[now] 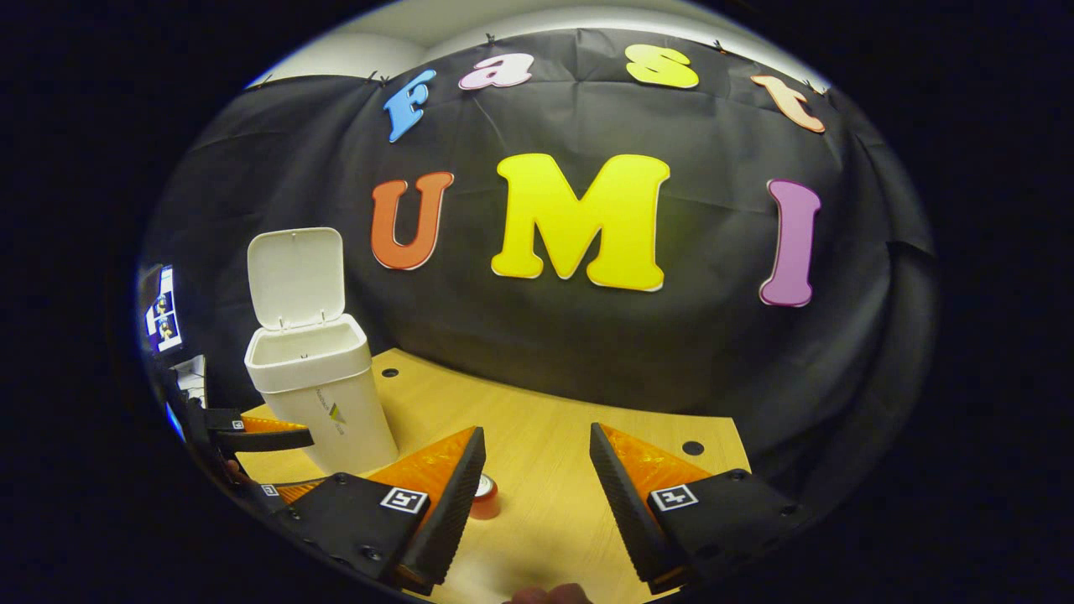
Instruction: Press the lid of the desktop garbage bin to open it, pick up the crumpled paper on the desktop and throw it into the bin, then pick up the pop can on the desktop and drop it into the bin, and finally close the garbage bin lid.
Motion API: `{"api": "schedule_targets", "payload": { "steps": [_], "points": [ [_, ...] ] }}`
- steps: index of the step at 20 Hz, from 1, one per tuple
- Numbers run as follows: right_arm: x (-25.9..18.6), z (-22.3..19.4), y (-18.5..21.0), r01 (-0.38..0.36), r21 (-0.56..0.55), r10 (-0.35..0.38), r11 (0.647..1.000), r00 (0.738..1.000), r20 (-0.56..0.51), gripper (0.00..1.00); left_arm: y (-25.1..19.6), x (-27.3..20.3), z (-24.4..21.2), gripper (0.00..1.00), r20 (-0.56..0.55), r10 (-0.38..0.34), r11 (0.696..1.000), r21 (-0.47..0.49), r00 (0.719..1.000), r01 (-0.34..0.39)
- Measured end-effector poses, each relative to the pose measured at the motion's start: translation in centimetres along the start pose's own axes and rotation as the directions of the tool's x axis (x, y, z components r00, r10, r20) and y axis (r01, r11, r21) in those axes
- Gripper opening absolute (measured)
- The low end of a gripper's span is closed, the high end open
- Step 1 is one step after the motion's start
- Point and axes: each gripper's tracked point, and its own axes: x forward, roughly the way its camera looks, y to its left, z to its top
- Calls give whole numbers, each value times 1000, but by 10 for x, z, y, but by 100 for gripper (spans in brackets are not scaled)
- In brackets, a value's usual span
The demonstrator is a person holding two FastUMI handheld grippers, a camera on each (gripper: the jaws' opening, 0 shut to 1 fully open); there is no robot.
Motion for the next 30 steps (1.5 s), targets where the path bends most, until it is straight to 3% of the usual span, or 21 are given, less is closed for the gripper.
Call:
{"api": "schedule_targets", "payload": {
  "steps": [12,16,30],
  "points": [
    [-46,-71,-77,143,-29,-146,989,980,-136,81,-44,86,-99,98,-163,-58,998,4,985,60],
    [-51,-74,-95,183,-24,-184,983,972,-144,81,-54,111,-119,98,-202,-73,997,8,977,76],
    [-39,-80,-105,180,-51,-186,982,967,-176,80,-44,151,-147,98,-262,-53,998,19,964,60]
  ]
}}
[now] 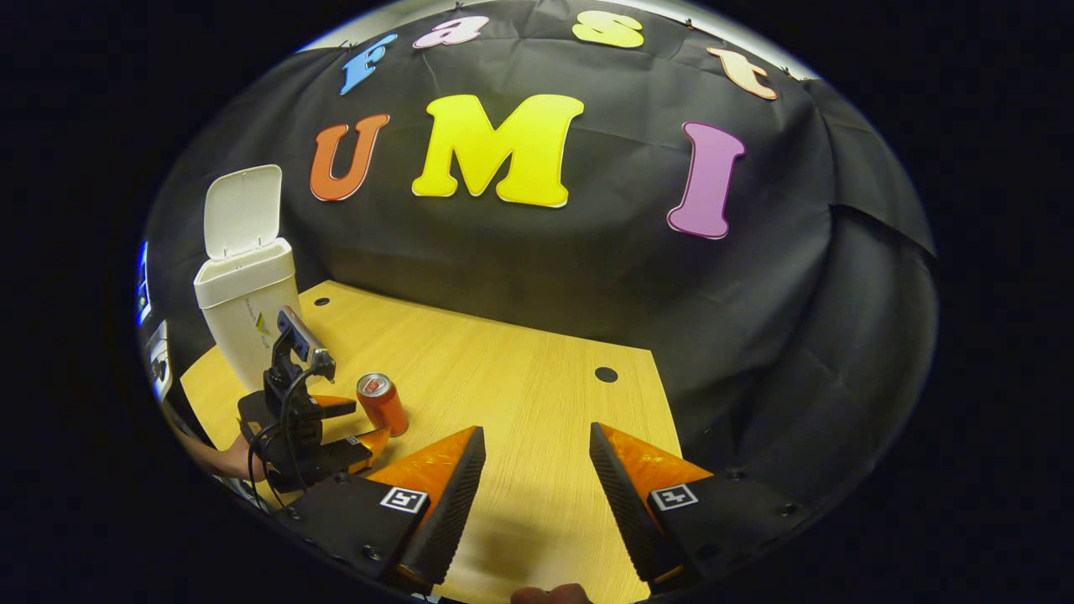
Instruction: Press the lid of the desktop garbage bin to open it, pick up the crumpled paper on the desktop and throw it into the bin, then pick up the pop can on the desktop and drop it into the bin, and finally close the garbage bin lid.
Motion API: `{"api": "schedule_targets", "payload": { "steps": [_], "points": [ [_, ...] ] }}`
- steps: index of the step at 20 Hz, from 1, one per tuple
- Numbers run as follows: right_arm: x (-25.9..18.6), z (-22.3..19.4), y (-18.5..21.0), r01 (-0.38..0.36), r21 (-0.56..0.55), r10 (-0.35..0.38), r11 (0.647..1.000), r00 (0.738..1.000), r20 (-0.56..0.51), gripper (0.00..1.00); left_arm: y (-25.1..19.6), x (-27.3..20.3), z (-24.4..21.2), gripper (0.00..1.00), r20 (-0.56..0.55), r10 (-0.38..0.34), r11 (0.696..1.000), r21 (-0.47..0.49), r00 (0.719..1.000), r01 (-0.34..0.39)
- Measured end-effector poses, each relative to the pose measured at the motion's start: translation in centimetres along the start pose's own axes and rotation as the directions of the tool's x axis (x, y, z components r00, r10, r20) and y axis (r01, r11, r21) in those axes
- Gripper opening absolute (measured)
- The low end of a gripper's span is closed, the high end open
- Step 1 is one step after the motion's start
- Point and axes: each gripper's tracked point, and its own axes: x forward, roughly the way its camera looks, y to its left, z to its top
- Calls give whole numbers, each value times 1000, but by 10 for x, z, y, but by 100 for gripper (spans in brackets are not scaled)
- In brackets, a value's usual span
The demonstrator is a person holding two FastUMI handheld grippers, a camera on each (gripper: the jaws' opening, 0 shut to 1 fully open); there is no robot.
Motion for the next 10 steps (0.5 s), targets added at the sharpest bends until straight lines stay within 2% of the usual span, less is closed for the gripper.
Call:
{"api": "schedule_targets", "payload": {
  "steps": [10],
  "points": [
    [17,-3,6,-8,-2,8,1000,999,-32,80,0,22,6,97,0,-20,999,31,1000,20]
  ]
}}
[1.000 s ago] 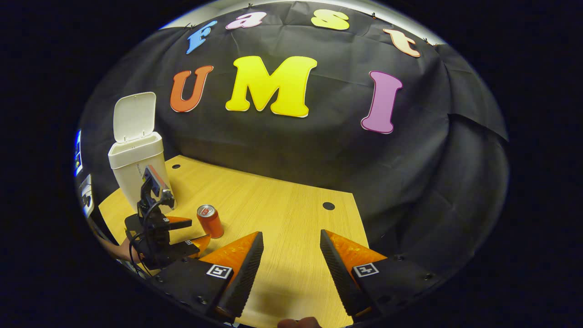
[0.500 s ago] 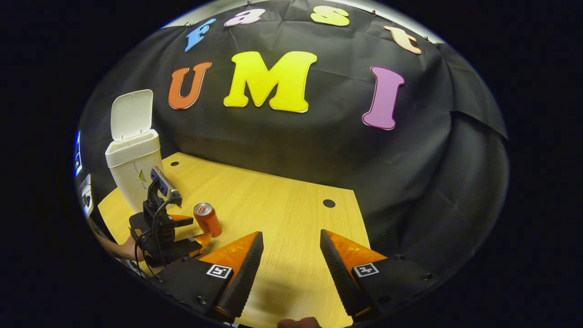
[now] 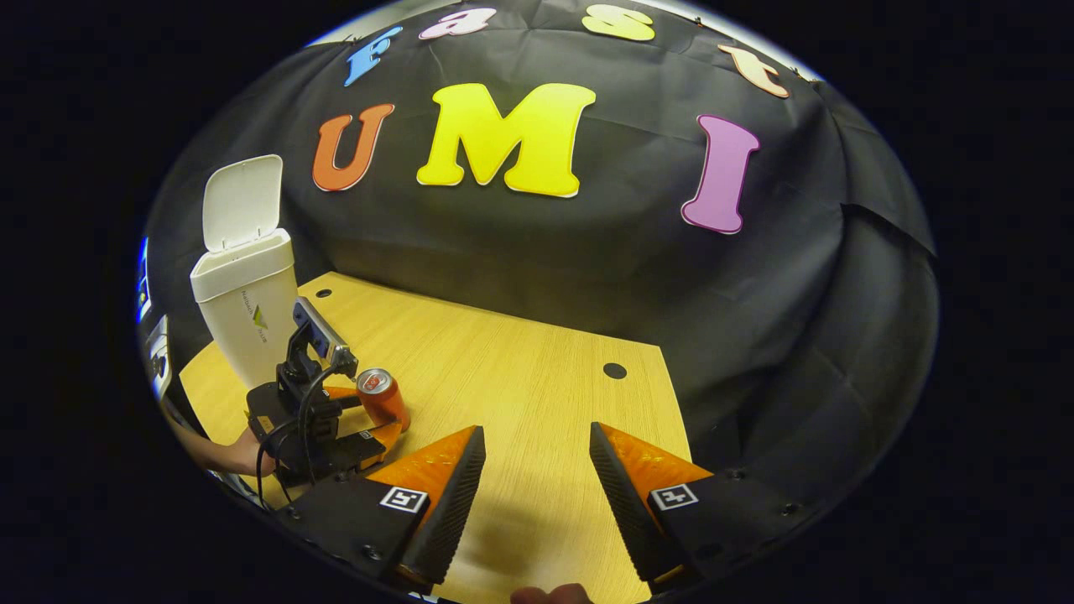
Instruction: Press the lid of the desktop garbage bin to open it, pick up the crumpled paper on the desktop and throw it into the bin, then pick up the pop can on the desktop and drop it into the bin, and finally close the garbage bin lid.
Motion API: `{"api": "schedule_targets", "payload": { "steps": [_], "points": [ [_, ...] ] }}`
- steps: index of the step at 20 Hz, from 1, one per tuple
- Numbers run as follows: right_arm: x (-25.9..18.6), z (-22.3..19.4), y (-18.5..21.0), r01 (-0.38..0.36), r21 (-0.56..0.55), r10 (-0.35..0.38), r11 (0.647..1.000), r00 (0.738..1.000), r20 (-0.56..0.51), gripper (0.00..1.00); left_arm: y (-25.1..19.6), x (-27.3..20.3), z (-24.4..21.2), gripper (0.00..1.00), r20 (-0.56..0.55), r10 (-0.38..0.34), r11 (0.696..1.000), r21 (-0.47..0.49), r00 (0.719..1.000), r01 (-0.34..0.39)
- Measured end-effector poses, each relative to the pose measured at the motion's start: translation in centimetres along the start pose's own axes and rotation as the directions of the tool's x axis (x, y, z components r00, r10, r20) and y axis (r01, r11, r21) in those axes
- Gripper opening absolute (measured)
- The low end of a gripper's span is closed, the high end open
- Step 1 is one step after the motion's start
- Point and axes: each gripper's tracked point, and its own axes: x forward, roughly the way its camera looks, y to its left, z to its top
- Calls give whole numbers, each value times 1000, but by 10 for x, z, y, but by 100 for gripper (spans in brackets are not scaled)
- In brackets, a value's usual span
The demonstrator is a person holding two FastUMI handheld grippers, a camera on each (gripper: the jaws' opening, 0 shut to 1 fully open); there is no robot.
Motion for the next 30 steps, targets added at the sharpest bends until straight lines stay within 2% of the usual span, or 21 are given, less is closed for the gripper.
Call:
{"api": "schedule_targets", "payload": {
  "steps": [1,4,5,6,10,18,21,24,27,30],
  "points": [
    [1,-3,0,2,3,-2,1000,1000,-6,80,0,1,1,97,-2,-4,1000,-7,1000,4],
    [3,-6,5,-2,1,2,1000,1000,-21,80,1,6,4,88,-8,-10,1000,-18,1000,9],
    [3,-7,6,-4,-2,4,1000,1000,-22,81,1,7,4,93,-8,-12,1000,-18,1000,12],
    [4,-6,7,-6,-5,6,1000,1000,-22,80,2,7,4,87,-10,-14,1000,-20,1000,14],
    [6,-1,13,-17,0,17,1000,1000,-12,81,5,-4,15,86,4,-18,999,-33,1000,18],
    [-4,12,27,-39,74,36,996,999,37,81,19,-63,99,85,144,20,997,-81,989,-8],
    [-13,23,33,-55,88,49,995,996,79,81,37,-93,143,85,216,58,996,-85,975,-40],
    [-20,28,40,-82,109,70,991,992,108,81,72,-127,186,84,278,136,987,-121,951,-106],
    [-21,36,49,-107,128,91,986,988,126,81,118,-166,226,85,334,229,969,-173,914,-179],
    [-20,46,62,-138,131,118,982,982,149,81,168,-197,237,85,347,336,939,-200,875,-281]
  ]
}}
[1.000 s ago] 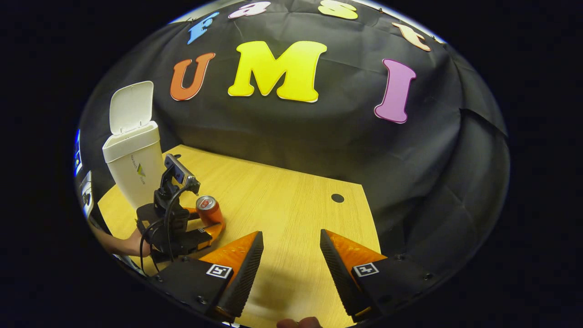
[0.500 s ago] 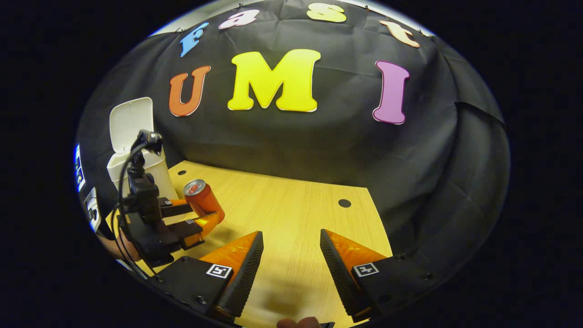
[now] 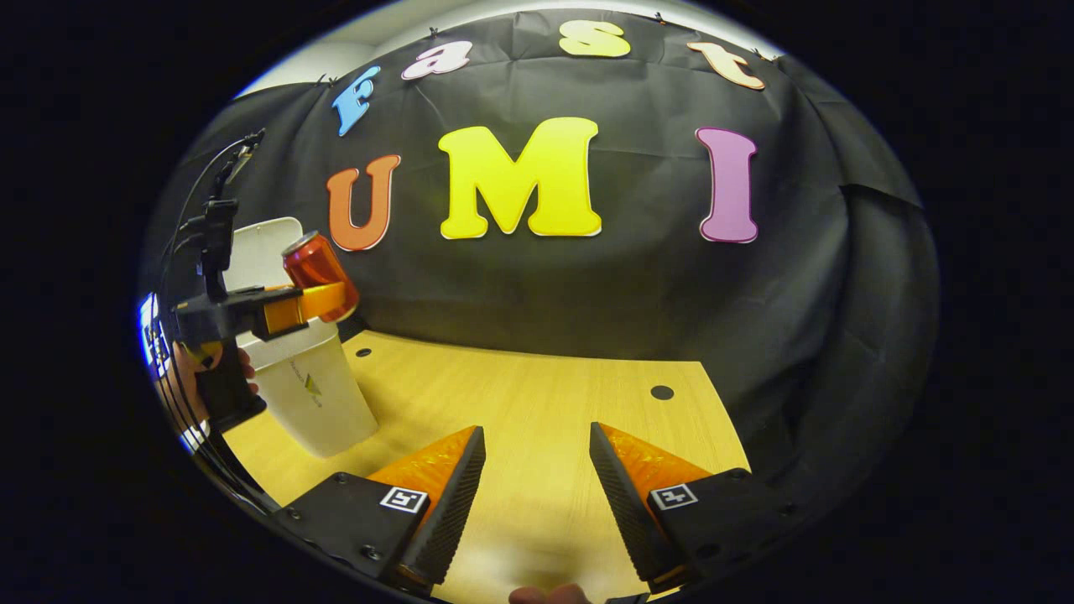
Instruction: Press the lid of the desktop garbage bin to open it, pick up the crumpled paper on the desktop and throw it into the bin, then pick up the pop can on the desktop and drop it into the bin, and finally close the garbage bin lid.
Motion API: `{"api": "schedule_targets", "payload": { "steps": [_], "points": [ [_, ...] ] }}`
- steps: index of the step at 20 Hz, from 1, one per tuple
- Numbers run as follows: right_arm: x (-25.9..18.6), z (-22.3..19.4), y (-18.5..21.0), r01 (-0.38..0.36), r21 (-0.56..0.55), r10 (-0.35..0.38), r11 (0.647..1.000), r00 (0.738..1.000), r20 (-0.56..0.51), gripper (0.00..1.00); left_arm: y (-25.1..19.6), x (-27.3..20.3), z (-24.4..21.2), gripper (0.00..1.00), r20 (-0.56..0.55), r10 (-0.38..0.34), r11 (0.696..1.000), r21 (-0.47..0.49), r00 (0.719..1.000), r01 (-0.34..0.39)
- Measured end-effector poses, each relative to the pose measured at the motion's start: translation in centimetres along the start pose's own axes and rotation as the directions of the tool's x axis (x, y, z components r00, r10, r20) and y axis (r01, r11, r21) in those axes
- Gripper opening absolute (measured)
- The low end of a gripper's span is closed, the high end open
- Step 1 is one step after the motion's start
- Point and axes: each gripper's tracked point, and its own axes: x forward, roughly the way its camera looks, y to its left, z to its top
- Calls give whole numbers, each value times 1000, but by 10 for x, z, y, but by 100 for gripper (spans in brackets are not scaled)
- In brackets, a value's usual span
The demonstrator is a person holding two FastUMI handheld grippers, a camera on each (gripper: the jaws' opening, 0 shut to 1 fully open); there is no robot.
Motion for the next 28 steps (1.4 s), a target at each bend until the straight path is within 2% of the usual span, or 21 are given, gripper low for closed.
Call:
{"api": "schedule_targets", "payload": {
  "steps": [3,6,9,13,18,23,24,28],
  "points": [
    [6,7,19,-39,-4,39,999,999,11,81,53,-6,6,85,-10,116,993,3,993,-116],
    [8,11,36,-74,-21,74,997,997,17,81,102,-10,-9,85,-63,217,976,14,974,-217],
    [9,9,50,-100,-40,100,994,995,5,81,135,-13,-30,85,-125,271,961,-14,954,-275],
    [7,5,55,-105,-59,104,993,995,-11,80,155,-14,-56,85,-199,315,945,-20,928,-325],
    [6,5,58,-103,-70,102,992,995,-15,81,164,-15,-76,86,-260,333,935,-36,906,-353],
    [5,0,57,-101,-68,99,993,995,-25,80,160,-16,-72,89,-243,347,931,-29,906,-365],
    [6,0,57,-101,-66,100,993,995,-25,80,160,-16,-70,100,-242,352,929,-28,904,-369],
    [4,1,52,-98,-65,97,993,995,-19,80,151,-23,-56,100,-212,381,919,-23,900,-394]
  ]
}}
